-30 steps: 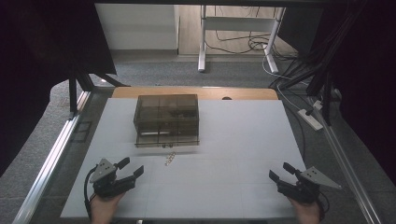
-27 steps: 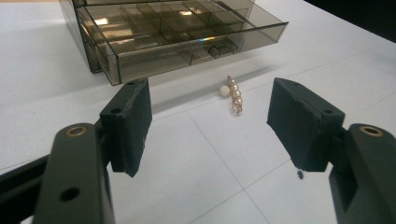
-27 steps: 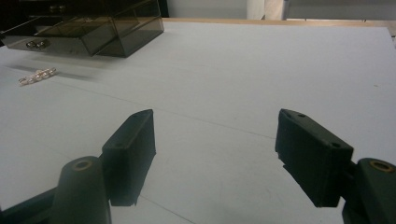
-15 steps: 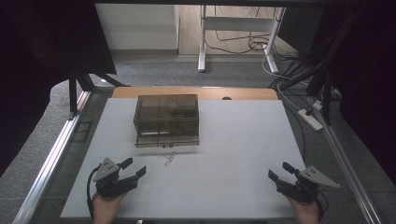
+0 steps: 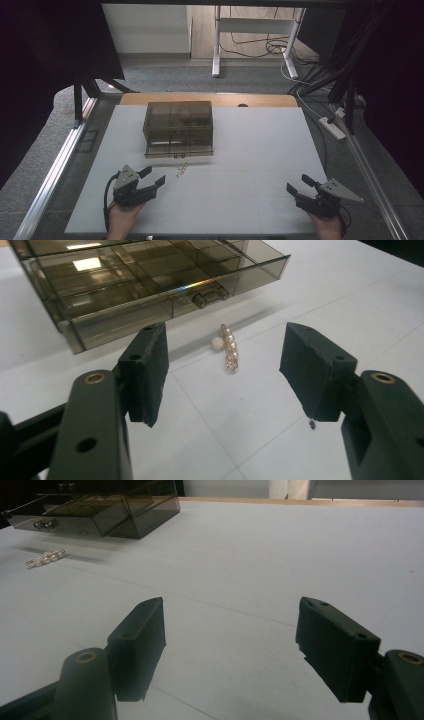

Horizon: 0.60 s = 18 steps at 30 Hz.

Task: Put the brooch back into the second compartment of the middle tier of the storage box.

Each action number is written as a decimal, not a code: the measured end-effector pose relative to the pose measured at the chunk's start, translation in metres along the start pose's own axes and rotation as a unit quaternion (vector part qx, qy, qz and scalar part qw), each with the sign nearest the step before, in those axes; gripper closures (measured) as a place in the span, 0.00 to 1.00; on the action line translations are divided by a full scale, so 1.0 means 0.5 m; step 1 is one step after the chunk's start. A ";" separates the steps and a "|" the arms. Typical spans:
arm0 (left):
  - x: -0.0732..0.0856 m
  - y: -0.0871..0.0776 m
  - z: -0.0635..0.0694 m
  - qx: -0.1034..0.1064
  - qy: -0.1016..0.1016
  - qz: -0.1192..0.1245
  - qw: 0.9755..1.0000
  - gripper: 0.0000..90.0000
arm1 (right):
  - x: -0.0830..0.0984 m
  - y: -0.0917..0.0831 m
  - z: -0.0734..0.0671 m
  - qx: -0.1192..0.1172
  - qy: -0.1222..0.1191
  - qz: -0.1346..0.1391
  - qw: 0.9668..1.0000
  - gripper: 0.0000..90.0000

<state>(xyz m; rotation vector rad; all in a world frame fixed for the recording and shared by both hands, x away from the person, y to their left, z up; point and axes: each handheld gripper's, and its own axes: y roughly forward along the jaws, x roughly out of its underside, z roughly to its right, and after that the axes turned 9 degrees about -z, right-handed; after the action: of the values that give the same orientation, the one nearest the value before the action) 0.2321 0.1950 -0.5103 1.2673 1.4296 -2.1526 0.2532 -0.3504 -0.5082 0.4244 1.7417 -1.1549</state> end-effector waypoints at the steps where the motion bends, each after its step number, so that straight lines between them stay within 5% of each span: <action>1: -0.004 0.003 0.002 -0.003 0.002 -0.006 1.000 0.42 | 0.000 0.000 0.000 0.000 -0.001 0.000 1.000 0.31; 18: -0.043 0.060 0.011 -0.002 0.005 -0.087 0.996 0.54 | -0.001 0.005 -0.001 0.000 0.000 -0.004 1.000 0.31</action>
<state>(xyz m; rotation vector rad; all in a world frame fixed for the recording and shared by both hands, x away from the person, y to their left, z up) 0.2607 0.1711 -0.5113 1.1932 1.6011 -2.2555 0.2550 -0.3489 -0.5089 0.4178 1.7437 -1.1607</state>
